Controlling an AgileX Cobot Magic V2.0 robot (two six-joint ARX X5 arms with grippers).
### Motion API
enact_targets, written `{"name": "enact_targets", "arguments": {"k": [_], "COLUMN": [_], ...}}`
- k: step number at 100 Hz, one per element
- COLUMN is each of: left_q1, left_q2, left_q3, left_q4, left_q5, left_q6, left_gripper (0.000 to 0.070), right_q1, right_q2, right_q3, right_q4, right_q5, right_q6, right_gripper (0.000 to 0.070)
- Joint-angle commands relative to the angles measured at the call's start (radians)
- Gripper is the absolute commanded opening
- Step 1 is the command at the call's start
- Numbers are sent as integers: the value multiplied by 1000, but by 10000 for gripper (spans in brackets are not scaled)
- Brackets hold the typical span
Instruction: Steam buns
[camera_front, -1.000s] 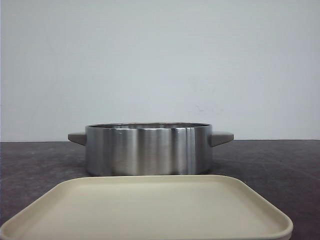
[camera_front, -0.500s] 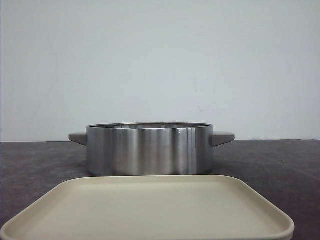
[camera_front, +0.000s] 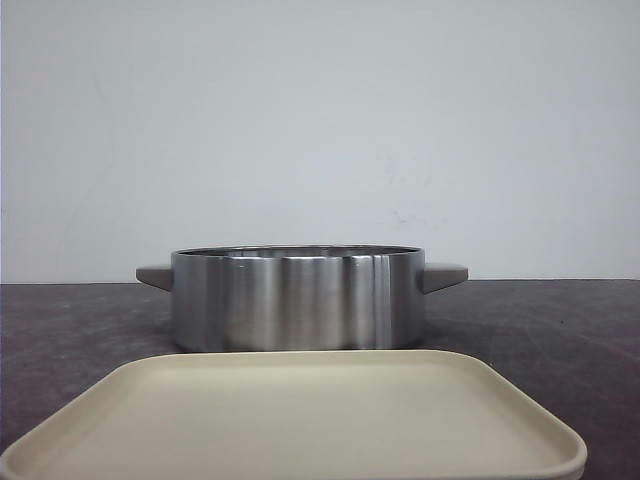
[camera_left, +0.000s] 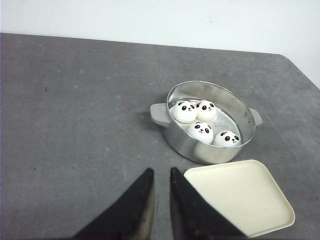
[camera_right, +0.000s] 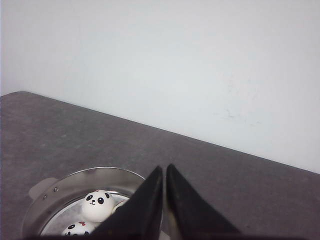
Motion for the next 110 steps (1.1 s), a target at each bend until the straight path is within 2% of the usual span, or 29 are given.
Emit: {"name": "enact_targets", "arguments": {"k": [1,52,69,79,85,95,103,110], "left_q1": [-8,-8,-8,-8,-8,-8,-8,-8], "left_q2": [-2,-2,-2,-2,-2,-2,-2,-2], "left_q3": [17,17,17,17,17,17,17,17], "left_q4": [-39,-39,-39,-39,-39,-39,-39,-38], "left_q5": [-4,-3,-3,-3,-3,-3,-3,-3], "left_q6": [-5,-5,-5,-4,-4,-4,-4,-5], "left_gripper": [17,17,17,17,17,17,17,17], "right_q1": [10,5,-59,-168,-258,-410,-508,-570], "right_q2": [3,-15,-124,-212,-270,-386,-502,-605], "right_q3": [8,8,-47,-188,-310,-517,-650,-743], "right_q4": [16,6,3,82,160,257,260,254], "right_q5": [2,1,-16,-19,-54,-180,-270,-306], "right_q6": [-8,-8,-5,-13,-12,-3,-3,-3], "right_gripper": [5,5,5,5,4,4,4,4]}}
